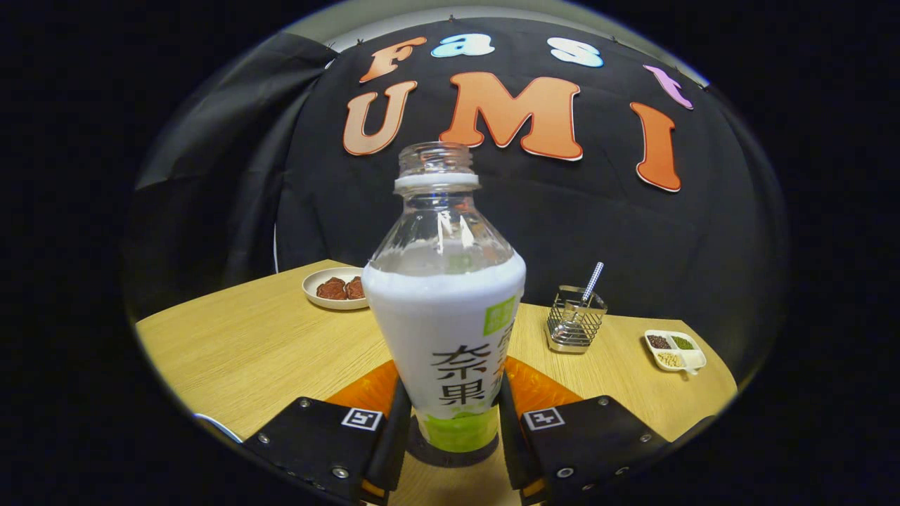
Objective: Take the bottle from table, then pour the juice into the cup, finally place the bottle on the coaster
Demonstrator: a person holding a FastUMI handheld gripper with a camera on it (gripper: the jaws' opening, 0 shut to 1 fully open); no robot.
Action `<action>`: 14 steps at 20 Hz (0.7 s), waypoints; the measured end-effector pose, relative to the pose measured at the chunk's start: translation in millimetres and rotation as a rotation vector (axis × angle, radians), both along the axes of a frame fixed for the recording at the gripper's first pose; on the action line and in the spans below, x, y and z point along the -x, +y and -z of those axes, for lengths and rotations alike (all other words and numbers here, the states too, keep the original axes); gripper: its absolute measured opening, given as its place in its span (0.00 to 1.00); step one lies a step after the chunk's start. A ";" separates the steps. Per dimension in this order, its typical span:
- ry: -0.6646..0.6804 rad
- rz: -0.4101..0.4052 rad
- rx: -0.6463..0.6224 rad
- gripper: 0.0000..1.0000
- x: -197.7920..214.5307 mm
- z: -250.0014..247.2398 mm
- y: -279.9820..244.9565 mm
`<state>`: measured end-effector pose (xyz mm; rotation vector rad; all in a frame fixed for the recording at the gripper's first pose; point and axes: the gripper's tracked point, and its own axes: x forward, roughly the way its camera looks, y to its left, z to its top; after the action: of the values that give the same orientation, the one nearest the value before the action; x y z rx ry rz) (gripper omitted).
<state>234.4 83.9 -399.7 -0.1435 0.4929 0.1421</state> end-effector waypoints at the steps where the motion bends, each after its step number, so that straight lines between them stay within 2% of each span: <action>1: 0.012 0.001 -0.007 0.58 0.0 3.8 2.2; 10: 0.100 0.055 -0.088 0.58 4.7 31.1 -6.4; 14: 0.094 0.064 -0.098 0.61 5.0 32.5 -5.7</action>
<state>229.3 78.2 -432.2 -0.0248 0.5827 0.1111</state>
